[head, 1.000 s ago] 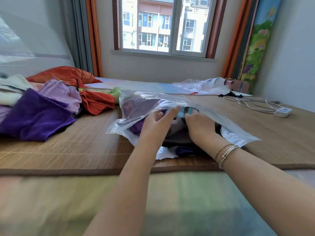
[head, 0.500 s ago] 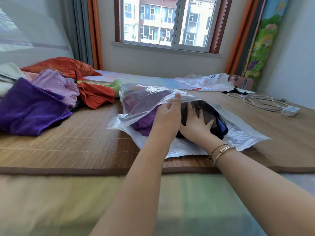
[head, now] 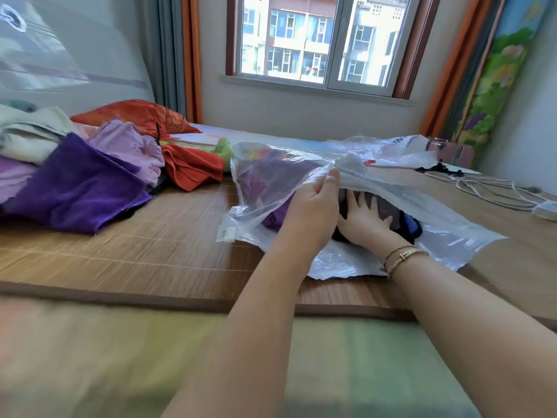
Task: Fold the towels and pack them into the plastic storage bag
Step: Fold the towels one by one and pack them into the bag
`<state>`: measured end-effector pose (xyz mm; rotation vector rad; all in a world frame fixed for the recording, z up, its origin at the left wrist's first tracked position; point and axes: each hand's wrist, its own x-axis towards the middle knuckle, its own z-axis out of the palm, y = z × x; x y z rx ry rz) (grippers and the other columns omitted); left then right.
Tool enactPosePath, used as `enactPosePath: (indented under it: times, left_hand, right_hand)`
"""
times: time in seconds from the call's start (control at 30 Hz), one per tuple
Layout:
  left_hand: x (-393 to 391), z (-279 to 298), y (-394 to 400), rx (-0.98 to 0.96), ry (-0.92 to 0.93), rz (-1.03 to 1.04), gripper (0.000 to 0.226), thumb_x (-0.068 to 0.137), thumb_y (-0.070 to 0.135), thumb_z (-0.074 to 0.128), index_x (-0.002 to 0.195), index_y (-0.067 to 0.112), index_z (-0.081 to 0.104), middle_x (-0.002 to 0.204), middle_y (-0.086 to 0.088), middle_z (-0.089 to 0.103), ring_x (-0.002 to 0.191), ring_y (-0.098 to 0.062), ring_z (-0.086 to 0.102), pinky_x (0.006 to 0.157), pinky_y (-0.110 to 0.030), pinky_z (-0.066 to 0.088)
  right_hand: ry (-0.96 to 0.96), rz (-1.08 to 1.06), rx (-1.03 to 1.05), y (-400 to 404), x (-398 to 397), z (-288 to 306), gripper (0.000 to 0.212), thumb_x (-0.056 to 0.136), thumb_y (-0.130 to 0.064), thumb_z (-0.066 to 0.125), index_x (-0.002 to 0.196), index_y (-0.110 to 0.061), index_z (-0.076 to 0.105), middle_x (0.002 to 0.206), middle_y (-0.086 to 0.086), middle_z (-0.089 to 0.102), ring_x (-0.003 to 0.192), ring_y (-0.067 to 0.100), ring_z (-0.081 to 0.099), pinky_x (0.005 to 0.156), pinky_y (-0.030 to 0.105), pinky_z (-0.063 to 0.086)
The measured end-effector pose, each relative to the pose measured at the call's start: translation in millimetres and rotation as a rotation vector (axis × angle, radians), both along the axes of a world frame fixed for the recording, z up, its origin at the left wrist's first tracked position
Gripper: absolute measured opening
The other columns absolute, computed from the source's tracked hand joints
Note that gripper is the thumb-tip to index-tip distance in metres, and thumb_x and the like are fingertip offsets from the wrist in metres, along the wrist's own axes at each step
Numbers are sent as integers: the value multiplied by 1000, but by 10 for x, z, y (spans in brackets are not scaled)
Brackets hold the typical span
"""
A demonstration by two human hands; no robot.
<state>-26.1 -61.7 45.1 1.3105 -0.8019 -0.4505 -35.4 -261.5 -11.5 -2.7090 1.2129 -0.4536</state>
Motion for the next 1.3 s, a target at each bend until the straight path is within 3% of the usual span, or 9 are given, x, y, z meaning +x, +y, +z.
enactPosePath:
  times: [0.1,0.23,0.37,0.53,0.6,0.77,1.03,1.17,1.3]
  left_hand:
    - [-25,-9,58,45,-4,1,33,101,40,39,91,17,61,88,4,61,77,0,53,63,-1,39]
    - [-92,-66,215,146,-31,-45,40,101,40,38,132,20,54,118,10,52,117,-7,46,93,-22,33]
    - [-104,-110,492,240,-72,-21,38,100,40,41,130,24,56,120,6,56,120,-16,51,100,-30,37]
    - [141,-54,980,280,-4,130,24,95,19,48,100,10,70,99,-8,70,84,-19,65,54,-9,46]
    - [319,-14,1253,268,65,224,27,96,13,44,103,4,68,95,-11,70,70,-13,61,36,-6,36]
    - [863,-31,1911,194,207,487,30,98,11,40,109,-1,65,102,-16,70,65,-14,58,34,-7,38]
    - [1519,-216,2522,219,232,738,18,92,15,47,87,16,64,96,-5,71,84,-24,62,69,-28,43]
    - [1770,-340,2616,252,255,817,17,90,19,49,79,20,62,106,-5,69,102,-30,64,97,-40,47]
    - [1941,-459,2632,243,309,883,19,89,22,53,71,22,58,93,0,65,100,-30,64,95,-45,50]
  right_hand:
    - [37,75,-26,307,-216,23,72,97,-55,30,153,-26,-3,162,3,1,148,27,0,113,61,9]
    - [25,192,-55,839,-672,107,61,98,-44,39,152,-21,21,160,6,18,147,23,16,116,44,24]
    - [-89,310,-307,1374,-984,235,27,94,-34,46,112,-19,60,114,-1,60,107,19,55,82,35,49]
    - [-237,507,-444,1998,-774,570,19,91,-28,48,74,-19,50,71,-8,49,74,14,43,62,29,35]
    - [-278,572,-436,2218,-537,655,18,90,-29,48,74,-19,50,74,-6,54,77,14,43,65,31,40]
    - [-330,720,-308,2655,262,614,13,89,-28,49,90,-19,59,88,-5,59,90,17,53,73,35,47]
    - [-378,629,301,2945,1626,194,40,87,-22,61,125,-14,50,129,8,49,108,16,48,77,19,31]
    - [-332,710,146,3059,2049,-16,64,78,-37,73,131,-19,44,133,7,43,118,21,45,93,26,38]
    - [-196,725,-165,3169,2325,-122,54,82,-33,67,128,-17,44,128,8,49,118,30,48,96,39,43]
